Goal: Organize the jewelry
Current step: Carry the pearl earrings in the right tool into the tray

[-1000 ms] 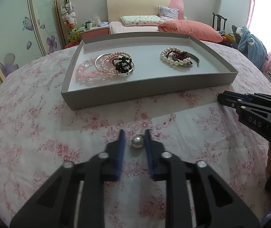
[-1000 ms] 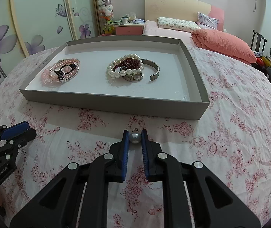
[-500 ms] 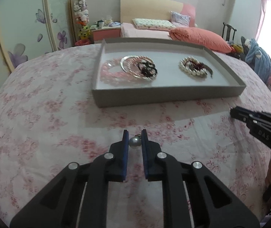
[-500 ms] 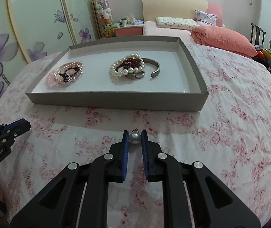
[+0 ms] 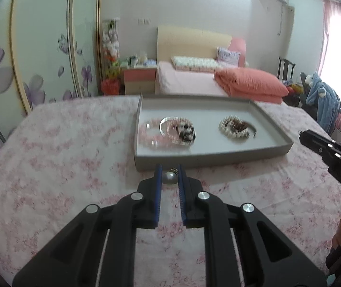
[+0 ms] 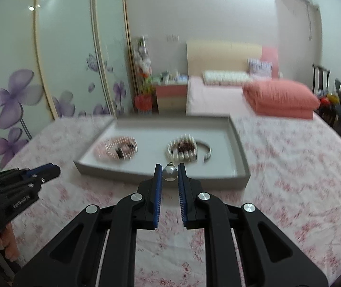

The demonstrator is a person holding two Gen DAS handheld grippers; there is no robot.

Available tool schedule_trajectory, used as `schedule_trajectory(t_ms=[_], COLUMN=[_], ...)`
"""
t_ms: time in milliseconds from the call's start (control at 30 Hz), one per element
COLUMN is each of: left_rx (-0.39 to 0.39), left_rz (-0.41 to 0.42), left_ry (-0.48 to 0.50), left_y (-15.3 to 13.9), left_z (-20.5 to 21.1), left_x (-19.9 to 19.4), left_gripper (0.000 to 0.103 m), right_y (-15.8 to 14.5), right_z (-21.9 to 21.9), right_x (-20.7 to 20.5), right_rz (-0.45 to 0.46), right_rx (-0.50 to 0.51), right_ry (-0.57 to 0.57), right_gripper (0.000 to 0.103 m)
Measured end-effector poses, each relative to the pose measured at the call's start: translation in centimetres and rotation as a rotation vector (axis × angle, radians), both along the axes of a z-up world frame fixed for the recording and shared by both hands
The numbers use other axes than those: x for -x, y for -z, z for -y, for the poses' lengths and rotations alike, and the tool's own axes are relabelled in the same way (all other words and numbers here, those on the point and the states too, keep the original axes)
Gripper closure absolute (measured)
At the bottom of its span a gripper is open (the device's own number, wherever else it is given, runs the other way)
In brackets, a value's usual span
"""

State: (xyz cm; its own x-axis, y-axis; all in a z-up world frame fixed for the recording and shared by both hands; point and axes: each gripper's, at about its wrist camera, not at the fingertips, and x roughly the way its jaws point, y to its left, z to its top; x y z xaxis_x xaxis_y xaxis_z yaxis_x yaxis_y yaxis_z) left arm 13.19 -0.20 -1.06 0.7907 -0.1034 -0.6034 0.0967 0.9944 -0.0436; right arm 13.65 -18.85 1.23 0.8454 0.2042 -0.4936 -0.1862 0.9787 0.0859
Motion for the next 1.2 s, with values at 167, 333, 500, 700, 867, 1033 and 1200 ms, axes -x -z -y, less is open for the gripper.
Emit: schedule_trajectory(t_ms=[167, 333, 500, 700, 867, 1033, 1200], left_rx=[-0.012, -0.017, -0.024, -0.027, -0.027, -0.028, -0.035], left_rz=[0.094, 0.148, 0.179, 0.183, 0.175, 0.173, 0.17], left_ry=[-0.001, 0.002, 0.005, 0.01, 0.02, 0.024, 0.035], left_y=[-1.8, -2.7, -3.1, -3.1, -2.9, -2.7, -2.7], left_z=[0.5, 0.9, 1.3, 1.5, 1.7, 1.9, 2.1], left_x=[1.3, 2.0, 2.1, 1.8, 1.6, 1.5, 0.9], left_gripper=[0.089, 0.089, 0.089, 0.089, 0.089, 0.089, 0.089], right_y=[-1.9, -2.5, -2.2, -1.9, -1.7, -1.6, -1.7], right_z=[-0.4, -0.8, -0.8, -0.6, -0.6, -0.5, -0.4], right_x=[1.8, 2.6, 2.6, 2.6, 2.4, 2.3, 2.1], right_rz=[0.128, 0.198, 0.21, 0.202, 0.198, 0.194, 0.199], right_rx=[0.006, 0.017, 0.022, 0.019, 0.021, 0.016, 0.016], right_ry=[0.01, 0.018, 0.026, 0.037, 0.039, 0.041, 0.044], right_gripper=[0.089, 0.089, 0.089, 0.089, 0.089, 0.089, 0.089])
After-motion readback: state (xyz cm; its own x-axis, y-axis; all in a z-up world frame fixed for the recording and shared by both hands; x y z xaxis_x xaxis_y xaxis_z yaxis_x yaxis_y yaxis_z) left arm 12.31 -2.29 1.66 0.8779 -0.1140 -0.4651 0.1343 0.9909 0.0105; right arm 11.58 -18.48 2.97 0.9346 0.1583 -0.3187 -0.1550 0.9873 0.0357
